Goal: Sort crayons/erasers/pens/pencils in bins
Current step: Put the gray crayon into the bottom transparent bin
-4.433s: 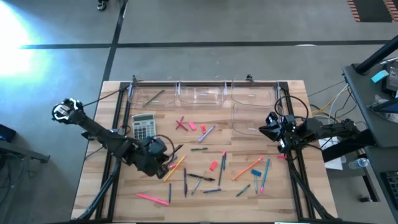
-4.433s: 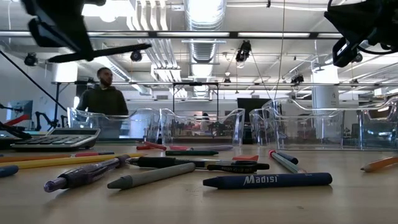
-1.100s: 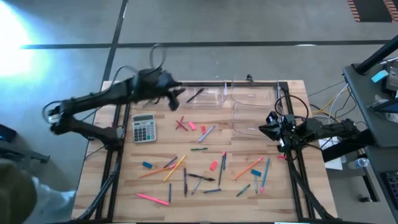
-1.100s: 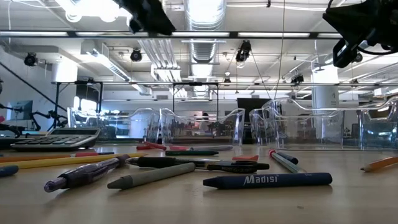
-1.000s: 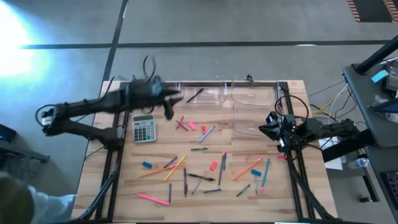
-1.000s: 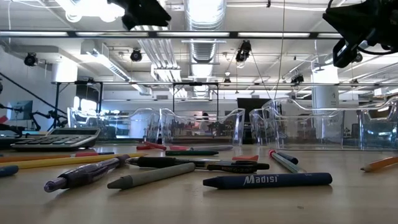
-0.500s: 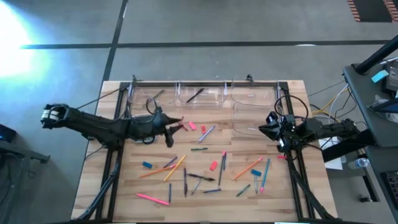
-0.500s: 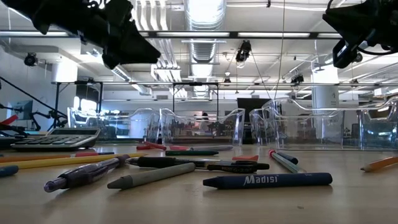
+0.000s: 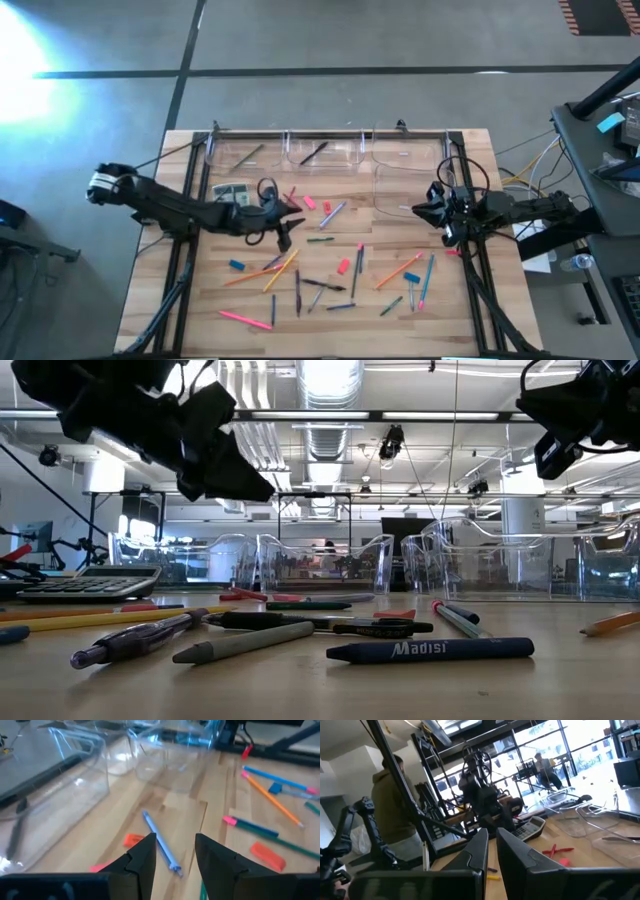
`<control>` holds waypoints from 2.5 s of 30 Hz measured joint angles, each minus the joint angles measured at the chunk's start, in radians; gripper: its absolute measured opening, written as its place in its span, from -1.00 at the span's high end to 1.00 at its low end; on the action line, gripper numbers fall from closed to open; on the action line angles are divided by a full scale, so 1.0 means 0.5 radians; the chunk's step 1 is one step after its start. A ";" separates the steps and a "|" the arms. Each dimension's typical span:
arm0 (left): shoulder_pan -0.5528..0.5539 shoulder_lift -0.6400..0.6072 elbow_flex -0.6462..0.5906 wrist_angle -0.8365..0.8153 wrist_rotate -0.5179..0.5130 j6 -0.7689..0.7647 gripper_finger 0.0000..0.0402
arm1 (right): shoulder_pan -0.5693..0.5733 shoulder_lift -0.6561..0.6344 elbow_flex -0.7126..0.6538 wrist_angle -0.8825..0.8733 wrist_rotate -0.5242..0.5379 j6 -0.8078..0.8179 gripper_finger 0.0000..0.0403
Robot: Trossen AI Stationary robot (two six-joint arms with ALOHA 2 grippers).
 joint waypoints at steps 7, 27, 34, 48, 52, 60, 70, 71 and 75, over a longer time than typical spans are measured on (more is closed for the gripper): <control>-0.026 0.054 0.026 0.009 0.020 -0.052 0.39 | 0.000 -0.001 0.000 0.005 0.000 0.000 0.84; -0.067 -0.005 0.207 0.008 0.022 0.014 0.39 | 0.001 0.154 0.236 -0.074 0.005 -0.001 0.84; -0.104 -0.154 0.212 0.237 0.026 0.269 0.39 | 0.001 0.741 0.671 -0.337 0.054 -0.131 0.84; -0.293 -0.379 0.099 0.324 0.059 0.381 0.39 | 0.023 1.898 1.469 -0.786 -0.038 -0.445 0.84; -0.349 -0.496 0.027 0.323 0.046 0.383 0.39 | 0.075 2.070 1.631 -0.824 -0.122 -0.537 0.84; -0.388 -0.651 -0.109 0.327 -0.018 0.376 0.39 | 0.177 2.297 1.872 -1.051 -0.126 -0.578 0.84; -0.390 -0.650 -0.130 0.327 -0.059 0.371 0.39 | 0.176 2.620 2.160 -1.516 -0.112 -0.338 0.84; -0.390 -0.649 -0.130 0.327 -0.059 0.371 0.39 | 0.182 2.655 2.202 -1.599 -0.112 -0.288 0.84; -0.390 -0.649 -0.130 0.319 -0.059 0.333 0.39 | 0.264 2.739 2.323 -1.894 -0.109 -0.099 0.84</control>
